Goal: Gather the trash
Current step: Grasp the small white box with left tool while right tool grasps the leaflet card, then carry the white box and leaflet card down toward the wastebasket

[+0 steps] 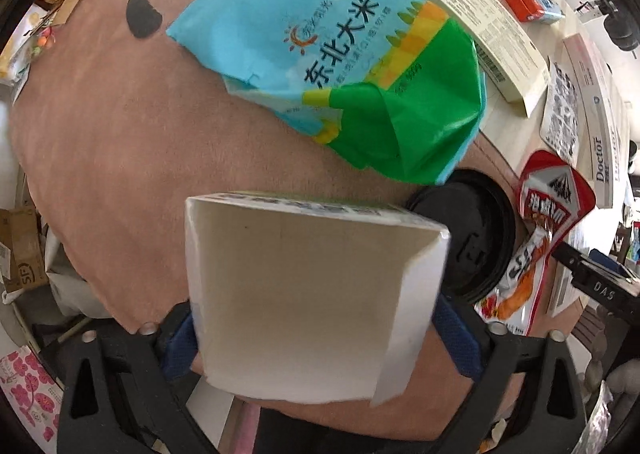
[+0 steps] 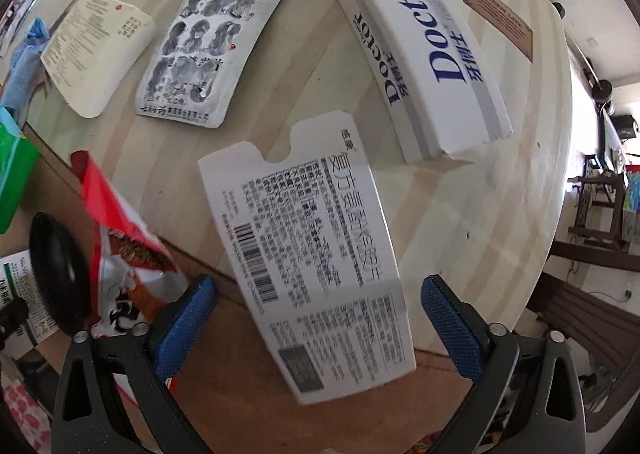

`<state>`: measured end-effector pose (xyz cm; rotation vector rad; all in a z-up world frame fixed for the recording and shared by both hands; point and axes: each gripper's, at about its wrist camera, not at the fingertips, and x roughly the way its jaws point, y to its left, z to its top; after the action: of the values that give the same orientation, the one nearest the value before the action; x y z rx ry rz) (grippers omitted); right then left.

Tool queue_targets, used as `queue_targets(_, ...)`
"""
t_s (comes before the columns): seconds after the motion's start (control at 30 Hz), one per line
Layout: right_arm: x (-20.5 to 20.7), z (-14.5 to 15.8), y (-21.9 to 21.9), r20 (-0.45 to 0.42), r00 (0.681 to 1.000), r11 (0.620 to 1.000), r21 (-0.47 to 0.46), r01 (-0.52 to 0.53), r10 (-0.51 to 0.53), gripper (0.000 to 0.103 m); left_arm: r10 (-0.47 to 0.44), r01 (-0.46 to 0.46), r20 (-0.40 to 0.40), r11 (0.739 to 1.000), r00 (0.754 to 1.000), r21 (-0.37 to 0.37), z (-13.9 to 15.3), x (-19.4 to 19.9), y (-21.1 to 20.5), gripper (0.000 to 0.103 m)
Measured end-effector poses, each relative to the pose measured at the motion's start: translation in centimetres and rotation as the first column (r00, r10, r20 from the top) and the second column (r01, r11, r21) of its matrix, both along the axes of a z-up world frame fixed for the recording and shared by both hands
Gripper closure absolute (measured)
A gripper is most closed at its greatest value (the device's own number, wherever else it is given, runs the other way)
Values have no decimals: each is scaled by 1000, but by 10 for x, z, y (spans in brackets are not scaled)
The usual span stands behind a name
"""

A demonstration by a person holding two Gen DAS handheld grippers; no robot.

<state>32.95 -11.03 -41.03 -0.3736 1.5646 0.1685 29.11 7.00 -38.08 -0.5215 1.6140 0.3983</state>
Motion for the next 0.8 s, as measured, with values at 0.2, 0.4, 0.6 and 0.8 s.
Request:
queue_targets(0.2, -2, 3, -4, -7, 1000, 998, 60, 21, -21, 21, 3, -4, 29, 1000, 1000, 17, 7, 2, 10, 19)
queue_targets(0.4, -10, 18, -9, -6, 999, 996, 74, 50, -50, 23, -12, 10, 39, 998, 999, 55, 17, 3, 2, 19)
queue_targets(0.6, -19, 41, -26, 20, 997, 990, 121, 74, -77, 23, -28, 21, 68, 995, 997, 102, 50, 3, -13, 19)
queue_targets(0.8, -29, 85, -29, 75, 993, 976, 204, 71, -88, 23, -44, 27, 115, 989, 992, 145, 90, -11, -14, 19)
